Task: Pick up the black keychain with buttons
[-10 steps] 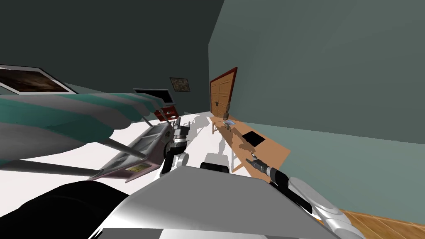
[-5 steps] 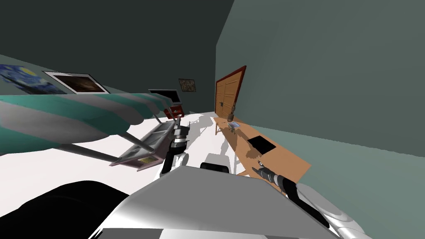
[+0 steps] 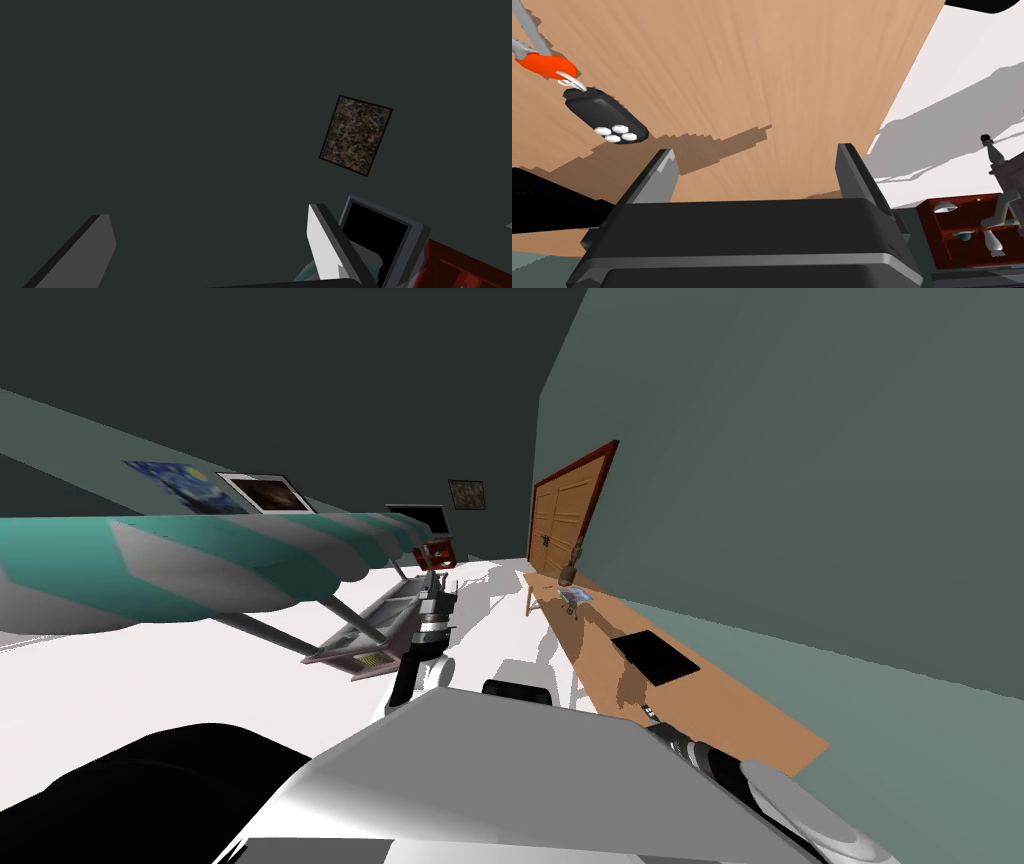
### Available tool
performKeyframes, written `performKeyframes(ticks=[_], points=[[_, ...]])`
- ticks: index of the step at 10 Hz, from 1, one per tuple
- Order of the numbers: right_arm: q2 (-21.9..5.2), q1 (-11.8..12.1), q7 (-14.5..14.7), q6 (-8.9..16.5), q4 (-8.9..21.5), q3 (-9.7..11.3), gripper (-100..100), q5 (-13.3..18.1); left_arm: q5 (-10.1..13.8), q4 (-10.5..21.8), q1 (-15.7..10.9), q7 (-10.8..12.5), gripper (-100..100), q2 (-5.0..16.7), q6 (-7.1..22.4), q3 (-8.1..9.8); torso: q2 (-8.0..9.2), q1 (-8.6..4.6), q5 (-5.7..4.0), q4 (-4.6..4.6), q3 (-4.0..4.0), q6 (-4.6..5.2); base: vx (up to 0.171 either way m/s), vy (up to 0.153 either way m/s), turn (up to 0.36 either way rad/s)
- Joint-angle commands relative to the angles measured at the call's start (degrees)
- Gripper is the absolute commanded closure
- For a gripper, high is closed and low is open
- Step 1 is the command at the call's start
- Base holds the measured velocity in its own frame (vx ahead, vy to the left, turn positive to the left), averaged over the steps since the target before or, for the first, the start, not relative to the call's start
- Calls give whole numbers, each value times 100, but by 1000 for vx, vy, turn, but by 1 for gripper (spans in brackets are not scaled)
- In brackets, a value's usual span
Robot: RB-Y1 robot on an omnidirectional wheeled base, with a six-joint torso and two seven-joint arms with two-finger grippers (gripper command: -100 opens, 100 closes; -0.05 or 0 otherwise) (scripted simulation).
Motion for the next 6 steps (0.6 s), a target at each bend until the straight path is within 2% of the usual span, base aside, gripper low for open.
performKeyframes(ticks=[1,4,6], points=[[-211,16,-145,-67,286,92,-100,286,0,0,0,0,0,0,0,0,0,0,0,0,0,0,109,-33,311],[-211,16,-145,-67,351,92,-100,316,0,0,1,0,0,0,0,1,18,9,0,3,9,7,32,-11,-3],[-323,62,-195,-98,697,213,-100,640,0,0,0,0,0,0,0,0,25,14,3,5,14,2,50,-8,212]])
